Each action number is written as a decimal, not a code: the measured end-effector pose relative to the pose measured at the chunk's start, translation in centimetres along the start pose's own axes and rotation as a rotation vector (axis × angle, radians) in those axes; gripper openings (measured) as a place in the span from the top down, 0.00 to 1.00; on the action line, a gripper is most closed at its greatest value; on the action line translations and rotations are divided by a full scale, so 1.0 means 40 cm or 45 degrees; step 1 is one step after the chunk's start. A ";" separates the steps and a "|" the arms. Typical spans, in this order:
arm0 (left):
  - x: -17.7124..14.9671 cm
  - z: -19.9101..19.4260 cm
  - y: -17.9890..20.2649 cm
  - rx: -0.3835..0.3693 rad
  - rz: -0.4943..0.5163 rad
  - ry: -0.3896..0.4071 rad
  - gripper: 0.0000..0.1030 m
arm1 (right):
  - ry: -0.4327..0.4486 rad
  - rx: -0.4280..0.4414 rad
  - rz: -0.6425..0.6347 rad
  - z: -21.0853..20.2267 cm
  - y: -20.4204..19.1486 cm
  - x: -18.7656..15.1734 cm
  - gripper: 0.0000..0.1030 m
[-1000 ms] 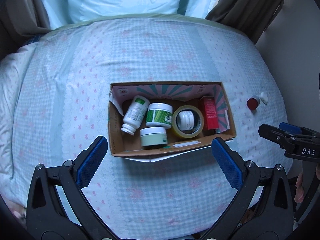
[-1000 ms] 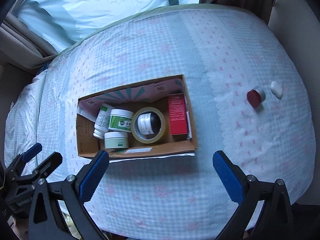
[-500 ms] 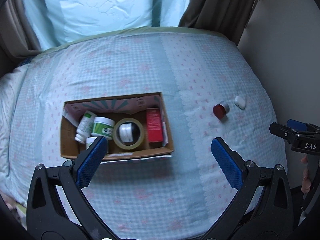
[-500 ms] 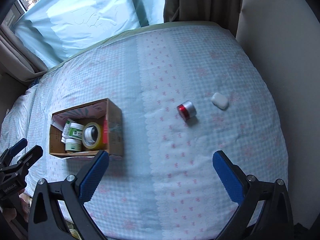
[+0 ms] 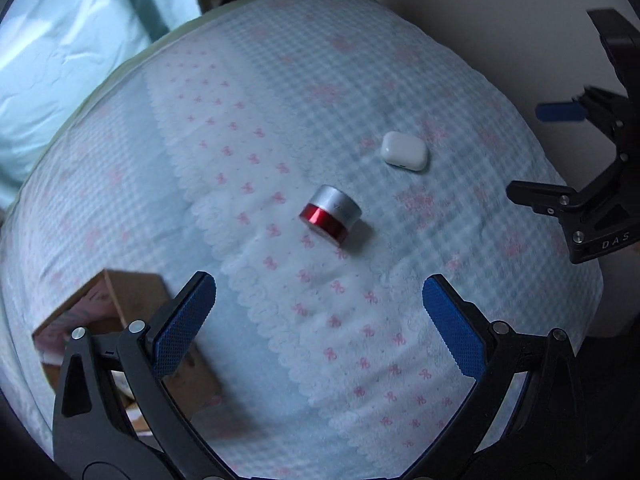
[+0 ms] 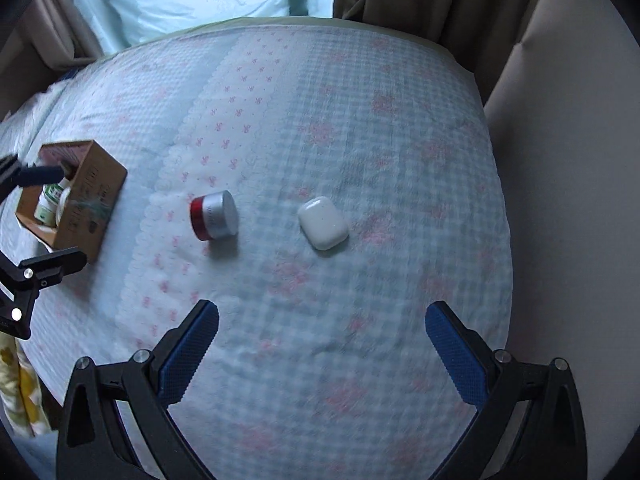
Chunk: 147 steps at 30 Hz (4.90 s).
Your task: Organize rigid objects
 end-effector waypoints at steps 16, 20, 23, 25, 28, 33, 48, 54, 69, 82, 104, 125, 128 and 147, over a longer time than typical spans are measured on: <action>0.095 0.390 0.022 -0.052 0.181 -0.356 0.09 | -0.069 0.122 -0.319 0.333 0.005 0.094 0.14; 0.093 0.424 0.016 -0.073 0.172 -0.398 0.27 | -0.093 0.117 -0.356 0.365 -0.012 0.092 0.25; 0.093 0.423 0.018 -0.089 0.196 -0.371 0.40 | -0.077 0.104 -0.371 0.369 -0.024 0.091 0.28; 0.097 0.418 0.017 -0.096 0.216 -0.356 0.42 | -0.069 0.114 -0.366 0.366 -0.030 0.092 0.39; 0.107 0.418 0.013 -0.110 0.214 -0.351 0.42 | -0.071 0.109 -0.369 0.360 -0.043 0.104 0.56; 0.108 0.405 0.010 -0.088 0.211 -0.340 0.43 | -0.094 0.096 -0.373 0.358 -0.069 0.126 0.58; 0.094 0.280 -0.067 -0.123 0.094 -0.260 0.51 | -0.119 0.066 -0.156 0.281 0.009 0.139 0.58; 0.078 0.193 -0.124 -0.164 0.001 -0.172 0.51 | -0.105 0.046 -0.129 0.210 -0.012 0.137 0.58; -0.015 -0.181 -0.285 -0.187 -0.190 0.081 0.51 | 0.006 0.069 -0.139 -0.023 -0.203 0.193 0.58; -0.261 -0.520 -0.632 -0.127 -0.352 0.271 0.51 | 0.122 0.159 -0.160 -0.233 -0.613 0.344 0.58; -0.699 -0.205 -1.036 -0.168 -0.477 0.048 0.51 | -0.132 0.206 0.026 0.068 -1.145 0.369 0.58; -0.686 -0.072 -1.005 -0.061 -0.333 -0.150 0.50 | -0.293 0.408 0.114 0.250 -1.198 0.346 0.55; -0.682 -0.105 -1.001 -0.023 -0.292 -0.084 0.01 | -0.292 0.458 0.179 0.242 -1.184 0.342 0.03; -0.668 -0.174 -0.970 0.033 -0.386 -0.083 0.00 | -0.187 0.382 0.221 0.147 -1.066 0.286 0.00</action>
Point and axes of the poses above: each gripper's, at about its wrist camera, not at the fingertips, and z roughly the way its jaws point, y to its right, x to its top, the point moved 3 cm from there along z, roughly the way its jaws point, and after that the axes turned 1 degree about -z, right-handed, at the moved point
